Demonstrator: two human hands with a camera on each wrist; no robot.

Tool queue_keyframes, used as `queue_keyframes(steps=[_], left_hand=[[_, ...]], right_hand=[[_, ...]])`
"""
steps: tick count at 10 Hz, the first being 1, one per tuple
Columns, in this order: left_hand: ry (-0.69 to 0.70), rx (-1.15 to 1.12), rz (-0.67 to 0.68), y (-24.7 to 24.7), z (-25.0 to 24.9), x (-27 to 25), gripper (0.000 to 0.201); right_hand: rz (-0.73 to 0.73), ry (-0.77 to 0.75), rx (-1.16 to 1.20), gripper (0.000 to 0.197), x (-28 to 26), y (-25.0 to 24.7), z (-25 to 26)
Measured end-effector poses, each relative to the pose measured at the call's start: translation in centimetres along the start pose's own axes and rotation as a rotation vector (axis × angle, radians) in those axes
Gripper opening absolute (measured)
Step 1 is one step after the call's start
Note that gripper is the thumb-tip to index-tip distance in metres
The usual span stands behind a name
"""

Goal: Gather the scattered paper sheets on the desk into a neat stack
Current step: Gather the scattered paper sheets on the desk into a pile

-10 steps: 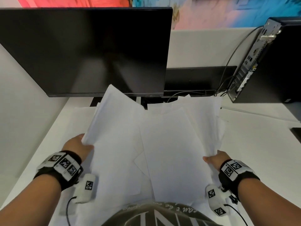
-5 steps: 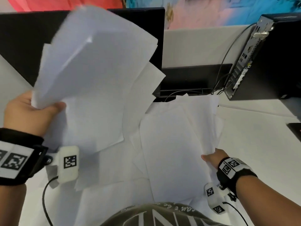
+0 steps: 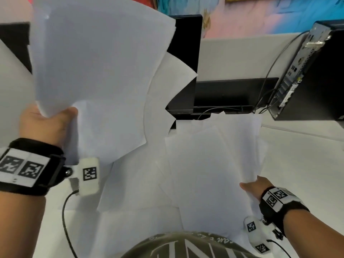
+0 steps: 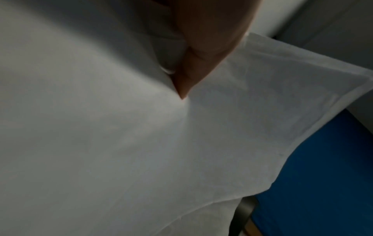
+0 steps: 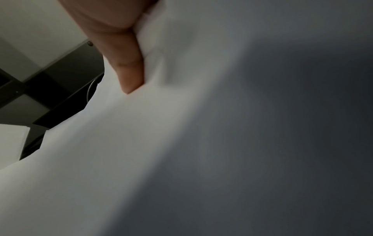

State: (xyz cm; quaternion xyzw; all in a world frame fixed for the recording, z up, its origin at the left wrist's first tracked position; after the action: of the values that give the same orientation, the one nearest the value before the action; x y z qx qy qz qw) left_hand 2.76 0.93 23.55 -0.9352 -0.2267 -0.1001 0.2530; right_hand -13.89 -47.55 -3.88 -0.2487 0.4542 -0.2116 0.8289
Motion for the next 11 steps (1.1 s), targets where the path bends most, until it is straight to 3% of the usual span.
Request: queue_keyframes(steps=[1, 2, 3, 4, 7, 8, 9, 10, 11], left_hand=[[-0.028, 0.007, 0.133, 5.9, -0.9, -5.7, 0.010], [0.035, -0.001, 0.177, 9.1, -1.1, -7.0, 0.013], [0.081, -0.012, 0.206, 9.2, -1.6, -7.1, 0.027], [0.129, -0.024, 0.171, 8.9, -3.0, -7.2, 0.030], [0.086, -0.198, 0.077, 5.2, -8.2, -5.7, 0.024], [-0.017, -0.271, 0.083, 4.9, -8.4, -5.5, 0.010], [-0.179, -0.277, 0.101, 5.0, -6.7, -4.4, 0.049], [-0.350, -0.216, 0.192, 6.3, -4.2, -4.1, 0.054], [-0.541, -0.267, 0.323, 8.5, -1.3, -5.3, 0.036]], right_hand=[[-0.019, -0.015, -0.009, 0.068, 0.2, 0.1, 0.0], [-0.037, -0.027, -0.042, 0.058, 0.5, 0.0, -0.1], [-0.037, -0.048, -0.053, 0.046, 0.4, -0.1, -0.1], [-0.036, -0.055, -0.038, 0.050, 0.1, -0.2, 0.0], [-0.018, -0.072, -0.022, 0.043, -0.6, -0.3, 0.2], [-0.019, -0.076, -0.025, 0.043, -0.6, -0.3, 0.2], [-0.027, -0.078, -0.032, 0.043, -0.6, -0.3, 0.1], [-0.027, -0.079, -0.035, 0.043, -0.5, -0.3, 0.1], [-0.021, -0.081, -0.045, 0.043, -0.6, -0.2, 0.1]])
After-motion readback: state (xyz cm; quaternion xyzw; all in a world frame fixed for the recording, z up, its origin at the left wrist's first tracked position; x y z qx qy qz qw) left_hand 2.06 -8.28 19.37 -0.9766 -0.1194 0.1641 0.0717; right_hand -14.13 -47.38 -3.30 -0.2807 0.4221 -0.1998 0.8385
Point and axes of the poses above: each hand's wrist, its own x-axis towards the middle knuckle, its own y-axis out of the palm, z = x × y, the point moved 3 cm from there along x, towards the middle knuckle, and after that the axes turned 2 degrees about -y, right-handed, at the moved point
